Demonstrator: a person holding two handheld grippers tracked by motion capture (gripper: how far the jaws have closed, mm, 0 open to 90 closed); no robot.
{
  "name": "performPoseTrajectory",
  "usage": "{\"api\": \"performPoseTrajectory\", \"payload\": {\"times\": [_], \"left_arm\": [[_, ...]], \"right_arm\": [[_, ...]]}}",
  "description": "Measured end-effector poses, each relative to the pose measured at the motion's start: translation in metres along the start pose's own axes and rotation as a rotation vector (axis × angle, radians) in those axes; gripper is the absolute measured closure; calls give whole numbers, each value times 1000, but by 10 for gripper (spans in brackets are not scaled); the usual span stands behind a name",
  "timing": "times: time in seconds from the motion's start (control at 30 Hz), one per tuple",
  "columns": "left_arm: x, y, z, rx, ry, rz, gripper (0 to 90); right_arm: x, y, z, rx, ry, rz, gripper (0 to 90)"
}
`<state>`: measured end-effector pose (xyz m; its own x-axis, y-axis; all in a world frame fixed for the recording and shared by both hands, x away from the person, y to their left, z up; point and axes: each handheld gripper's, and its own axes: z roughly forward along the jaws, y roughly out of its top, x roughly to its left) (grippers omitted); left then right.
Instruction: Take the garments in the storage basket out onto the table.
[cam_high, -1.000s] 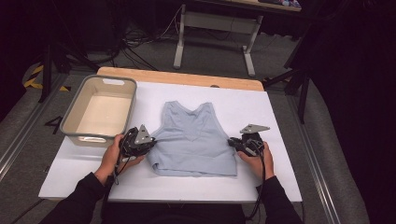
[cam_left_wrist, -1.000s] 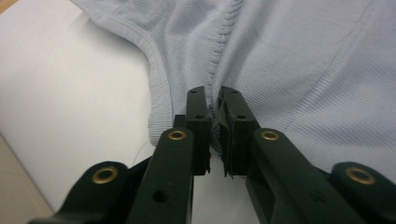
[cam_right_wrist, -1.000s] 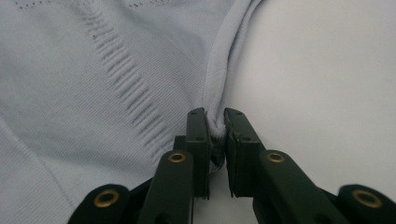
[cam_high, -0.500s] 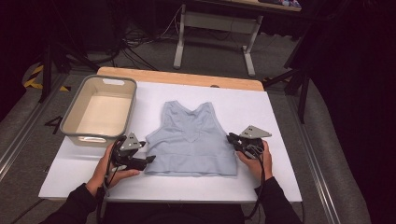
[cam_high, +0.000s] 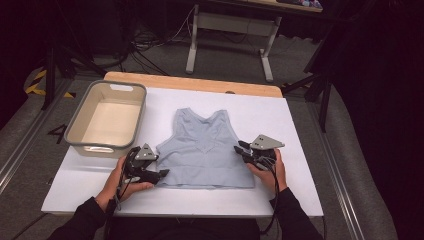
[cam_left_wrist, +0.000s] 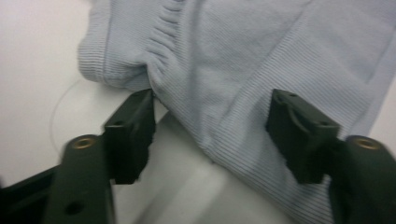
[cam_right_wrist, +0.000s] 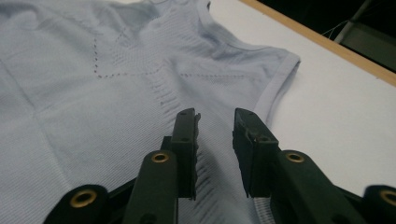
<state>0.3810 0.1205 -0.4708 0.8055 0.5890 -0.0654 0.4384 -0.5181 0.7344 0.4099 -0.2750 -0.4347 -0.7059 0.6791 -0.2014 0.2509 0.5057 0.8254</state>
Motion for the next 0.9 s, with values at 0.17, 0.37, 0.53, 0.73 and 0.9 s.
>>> {"api": "performPoseTrajectory", "payload": {"times": [0.17,0.37,0.53,0.73,0.9], "left_arm": [[3,1,-2,5,-60,-8,645],[2,3,-1,12,-75,-11,793],[-1,3,-2,11,-55,19,820],[-5,3,-3,2,-19,39,838],[-6,5,-9,-25,11,64,844]], "right_arm": [[3,1,5,12,40,-10,743],[6,4,5,-6,49,-35,744],[9,5,7,1,62,-52,741],[10,6,9,19,67,-57,730],[12,6,7,28,69,-63,849]]}}
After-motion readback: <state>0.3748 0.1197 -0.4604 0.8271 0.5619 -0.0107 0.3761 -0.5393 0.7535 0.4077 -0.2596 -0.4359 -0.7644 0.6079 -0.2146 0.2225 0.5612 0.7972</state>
